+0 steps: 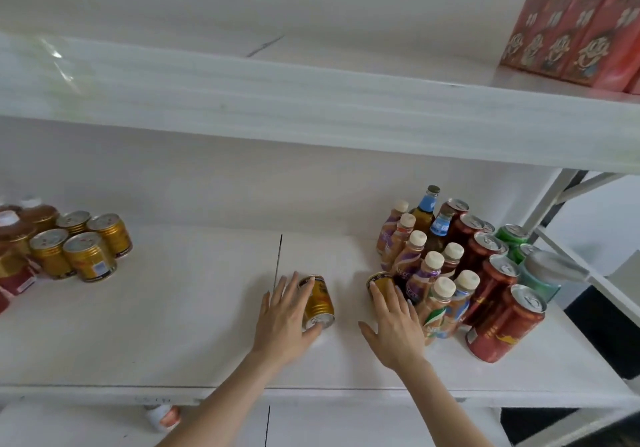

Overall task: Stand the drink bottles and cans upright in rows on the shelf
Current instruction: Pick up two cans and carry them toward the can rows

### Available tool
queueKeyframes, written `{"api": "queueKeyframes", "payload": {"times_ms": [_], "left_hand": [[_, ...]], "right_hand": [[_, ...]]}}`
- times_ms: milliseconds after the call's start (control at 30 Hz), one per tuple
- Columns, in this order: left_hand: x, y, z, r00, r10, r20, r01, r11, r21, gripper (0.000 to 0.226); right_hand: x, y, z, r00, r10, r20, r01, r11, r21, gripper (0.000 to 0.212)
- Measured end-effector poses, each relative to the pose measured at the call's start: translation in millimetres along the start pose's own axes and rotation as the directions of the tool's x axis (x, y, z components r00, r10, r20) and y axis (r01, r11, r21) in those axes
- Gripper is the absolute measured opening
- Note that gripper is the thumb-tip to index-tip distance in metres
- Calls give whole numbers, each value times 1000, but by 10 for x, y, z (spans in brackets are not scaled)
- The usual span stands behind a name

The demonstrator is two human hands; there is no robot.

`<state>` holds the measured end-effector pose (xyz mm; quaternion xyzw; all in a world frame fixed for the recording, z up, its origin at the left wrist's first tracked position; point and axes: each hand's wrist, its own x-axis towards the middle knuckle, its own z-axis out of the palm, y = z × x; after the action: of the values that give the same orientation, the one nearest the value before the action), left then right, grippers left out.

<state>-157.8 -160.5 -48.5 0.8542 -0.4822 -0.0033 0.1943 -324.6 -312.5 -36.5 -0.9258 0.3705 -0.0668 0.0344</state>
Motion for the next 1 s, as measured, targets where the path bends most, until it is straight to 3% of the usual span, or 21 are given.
{"api": "queueKeyframes", "payload": {"times_ms": [367, 767, 1000], "left_hand": [[335, -94, 177, 988, -27, 151, 26, 1000, 7, 81], [313, -206, 142, 997, 26, 68, -23, 999, -37, 76], [277, -237, 84, 994, 53, 95, -46, 997, -68, 73]], "right_hand": [[394, 65, 199, 994, 87, 71, -84, 995, -47, 70], [443, 60, 233, 994, 89, -67, -89, 996, 2, 63], [271, 48, 175, 995, 71, -64, -66, 995, 75, 69]]}}
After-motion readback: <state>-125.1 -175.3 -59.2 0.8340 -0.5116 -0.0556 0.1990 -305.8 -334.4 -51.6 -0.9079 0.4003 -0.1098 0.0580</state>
